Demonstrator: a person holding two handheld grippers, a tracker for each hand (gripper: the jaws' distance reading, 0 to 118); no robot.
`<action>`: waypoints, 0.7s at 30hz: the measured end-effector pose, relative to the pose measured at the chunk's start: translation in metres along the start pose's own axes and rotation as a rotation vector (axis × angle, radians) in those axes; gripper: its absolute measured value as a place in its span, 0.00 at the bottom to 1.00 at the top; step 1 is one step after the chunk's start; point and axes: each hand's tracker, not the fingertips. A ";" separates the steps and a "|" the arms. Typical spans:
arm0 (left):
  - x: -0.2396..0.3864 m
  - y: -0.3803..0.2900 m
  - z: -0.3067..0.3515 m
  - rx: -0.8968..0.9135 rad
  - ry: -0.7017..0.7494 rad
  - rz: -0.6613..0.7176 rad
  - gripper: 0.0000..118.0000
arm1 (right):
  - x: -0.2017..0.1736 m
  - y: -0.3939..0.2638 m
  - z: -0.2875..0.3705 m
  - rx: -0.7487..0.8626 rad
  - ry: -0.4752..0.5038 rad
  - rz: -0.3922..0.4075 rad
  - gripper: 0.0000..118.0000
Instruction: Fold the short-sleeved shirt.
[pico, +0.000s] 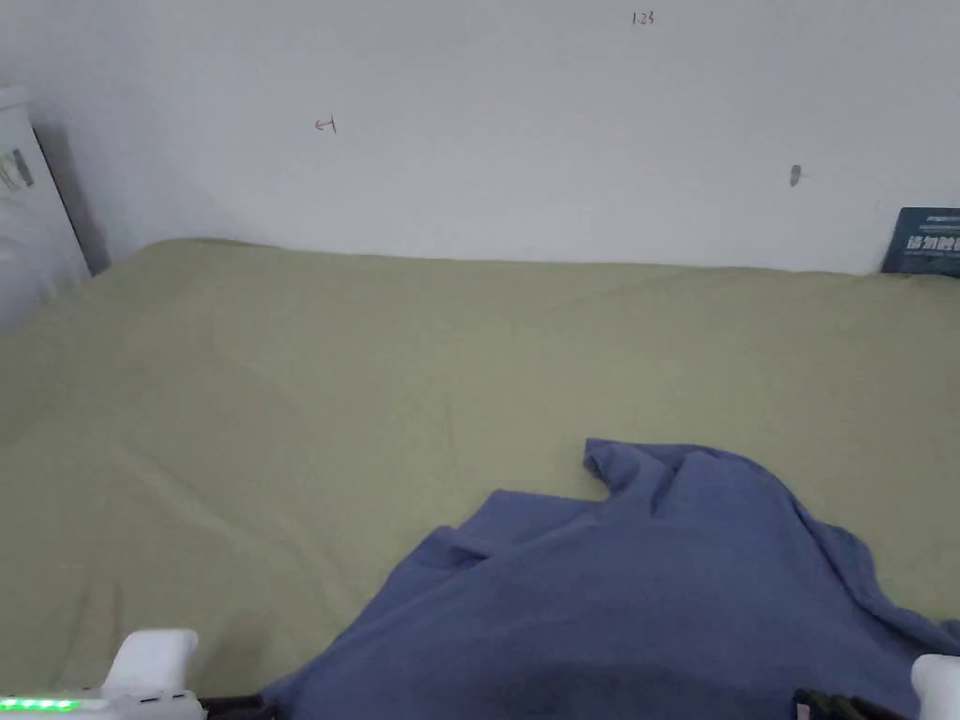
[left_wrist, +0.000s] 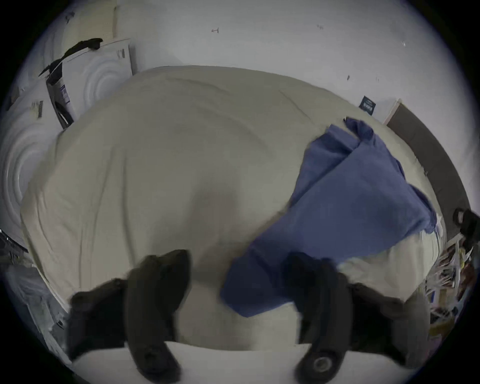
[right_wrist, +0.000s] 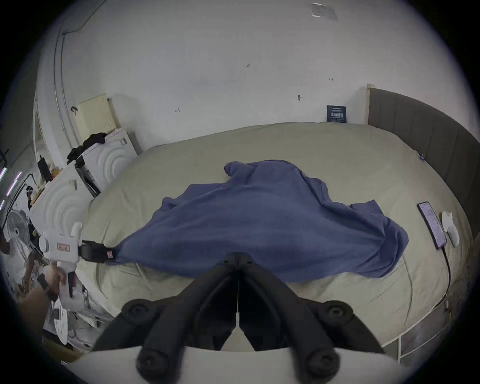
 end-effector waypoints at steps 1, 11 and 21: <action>0.001 -0.005 -0.002 -0.004 -0.011 -0.002 0.56 | 0.002 0.002 -0.003 -0.004 -0.004 -0.007 0.02; 0.029 -0.004 0.017 0.073 -0.044 -0.095 0.02 | 0.065 0.124 -0.115 -0.093 0.007 0.123 0.06; 0.023 -0.002 0.010 0.042 -0.049 -0.054 0.02 | 0.109 0.253 -0.329 -0.462 -0.025 0.427 0.79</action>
